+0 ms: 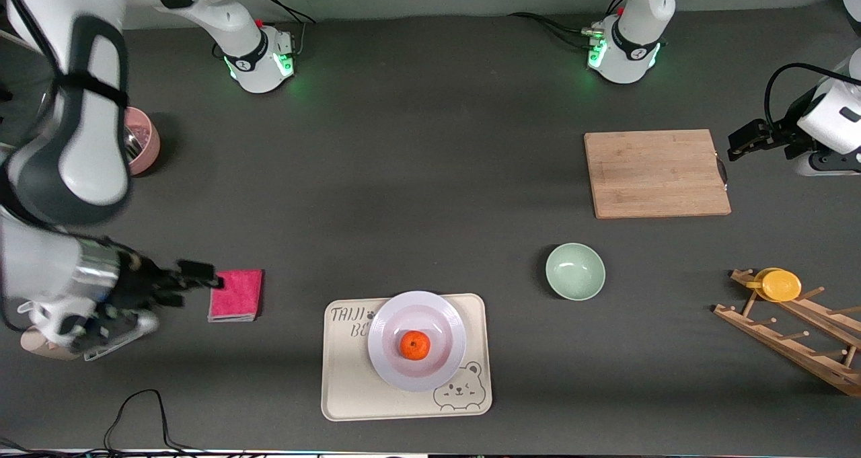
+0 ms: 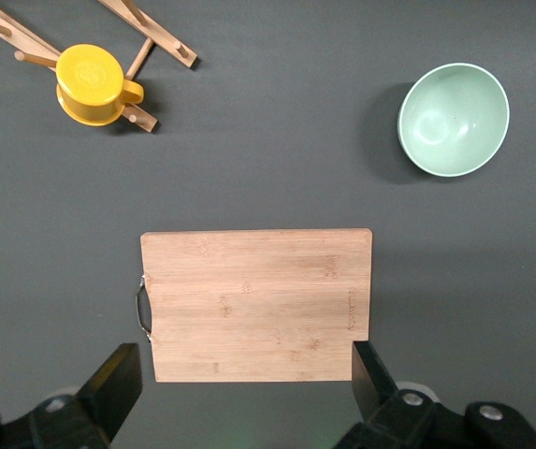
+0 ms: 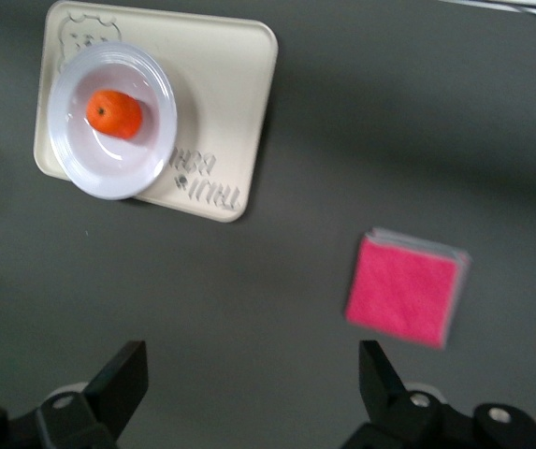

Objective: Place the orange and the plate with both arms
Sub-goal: 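Release the plate and raise the right gripper away from the tray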

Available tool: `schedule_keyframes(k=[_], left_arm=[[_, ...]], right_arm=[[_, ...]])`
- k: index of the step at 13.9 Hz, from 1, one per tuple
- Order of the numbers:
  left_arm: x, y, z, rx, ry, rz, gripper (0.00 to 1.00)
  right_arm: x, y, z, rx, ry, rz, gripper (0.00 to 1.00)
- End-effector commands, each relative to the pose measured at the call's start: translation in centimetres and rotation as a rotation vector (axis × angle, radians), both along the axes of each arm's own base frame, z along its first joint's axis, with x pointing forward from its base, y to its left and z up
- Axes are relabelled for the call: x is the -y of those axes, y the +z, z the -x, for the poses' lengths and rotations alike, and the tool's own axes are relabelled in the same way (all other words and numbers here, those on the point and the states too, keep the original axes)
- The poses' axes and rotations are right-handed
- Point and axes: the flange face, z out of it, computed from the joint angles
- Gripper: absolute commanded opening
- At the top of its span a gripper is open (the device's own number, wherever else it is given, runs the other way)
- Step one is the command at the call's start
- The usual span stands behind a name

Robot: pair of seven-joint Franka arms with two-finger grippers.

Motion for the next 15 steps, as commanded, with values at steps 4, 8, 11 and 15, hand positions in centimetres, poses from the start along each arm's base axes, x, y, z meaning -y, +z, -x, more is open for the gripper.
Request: schedule_keyframes(k=[4, 8, 11, 15], left_arm=[[-0.1, 0.3, 0.2, 0.011, -0.015, -0.006, 1.00], [0.6, 0.8, -0.2, 0.049, -0.033, -0.010, 1.00], [1.0, 1.0, -0.2, 0.052, -0.041, -0.022, 1.00], [1.9, 1.4, -0.4, 0.053, -0.075, -0.065, 1.00]], right_arm=[[3.0, 8.0, 10.1, -0.024, -0.064, 0.183, 1.00], [4.8, 9.5, 12.5, -0.012, -0.084, 0.217, 1.00], [6.2, 10.1, 13.0, -0.004, -0.105, 0.240, 1.00], [6.3, 10.3, 13.1, -0.008, -0.112, 0.242, 1.00]])
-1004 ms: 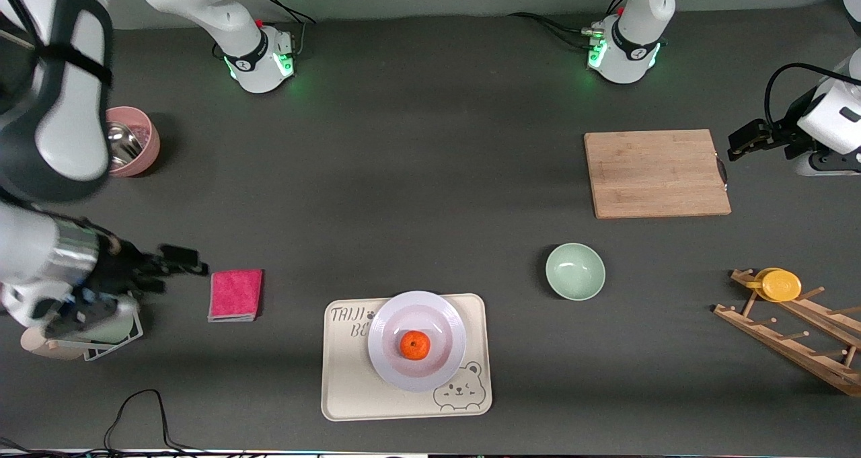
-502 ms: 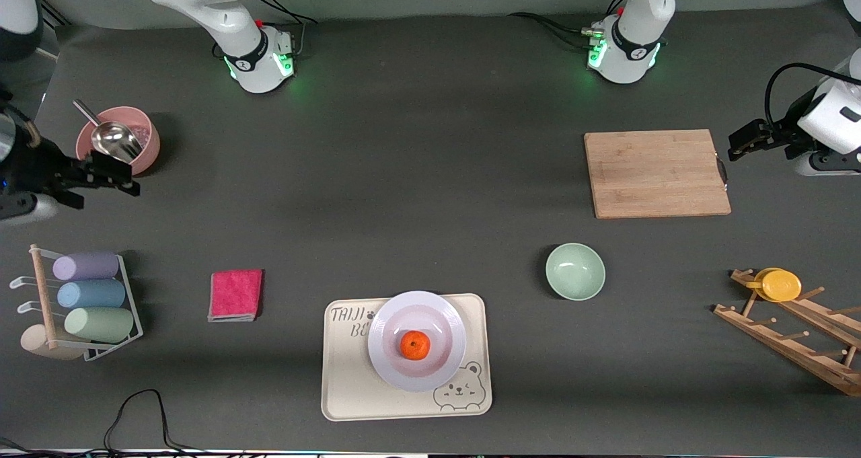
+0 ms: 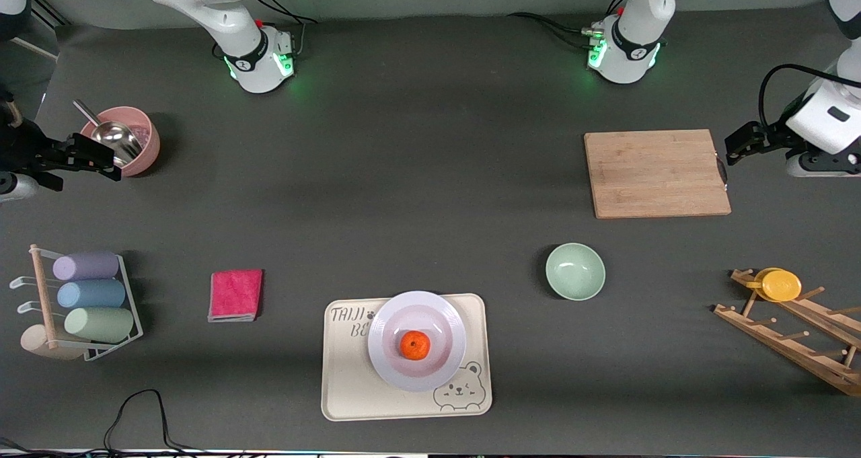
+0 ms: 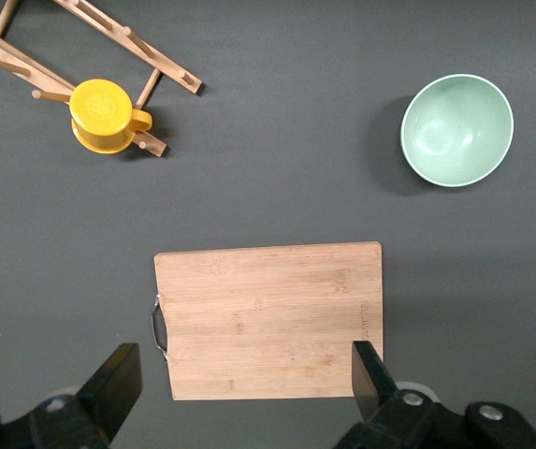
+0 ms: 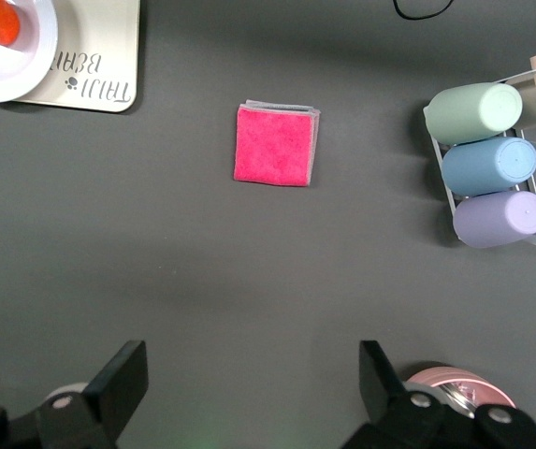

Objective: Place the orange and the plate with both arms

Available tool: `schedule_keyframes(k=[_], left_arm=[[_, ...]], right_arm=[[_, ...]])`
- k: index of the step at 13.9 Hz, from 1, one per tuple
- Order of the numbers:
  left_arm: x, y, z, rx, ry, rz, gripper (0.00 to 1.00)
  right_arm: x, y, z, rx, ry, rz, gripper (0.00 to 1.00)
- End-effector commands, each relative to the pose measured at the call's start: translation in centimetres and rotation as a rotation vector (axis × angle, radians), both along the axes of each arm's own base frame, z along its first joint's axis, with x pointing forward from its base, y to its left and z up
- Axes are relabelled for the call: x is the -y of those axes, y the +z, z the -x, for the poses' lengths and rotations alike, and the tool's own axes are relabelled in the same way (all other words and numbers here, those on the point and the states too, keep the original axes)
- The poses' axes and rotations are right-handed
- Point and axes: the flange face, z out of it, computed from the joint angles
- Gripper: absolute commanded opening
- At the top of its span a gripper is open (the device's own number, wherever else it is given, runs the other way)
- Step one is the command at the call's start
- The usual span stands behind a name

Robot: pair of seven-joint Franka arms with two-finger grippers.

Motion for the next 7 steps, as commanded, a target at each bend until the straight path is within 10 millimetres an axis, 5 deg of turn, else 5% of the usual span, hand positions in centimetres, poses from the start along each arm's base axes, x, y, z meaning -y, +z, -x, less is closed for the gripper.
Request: schedule_keyframes(k=[1, 7], left_arm=[[-0.2, 1.3, 0.1, 0.012, -0.010, 0.000, 1.00], [-1.4, 3.2, 0.0, -0.018, -0.037, 0.032, 1.00]], right_arm=[[0.0, 0.5, 1.0, 0.004, -0.028, 0.023, 1.00], [0.0, 0.3, 0.9, 0.001, -0.032, 0.022, 1.00]])
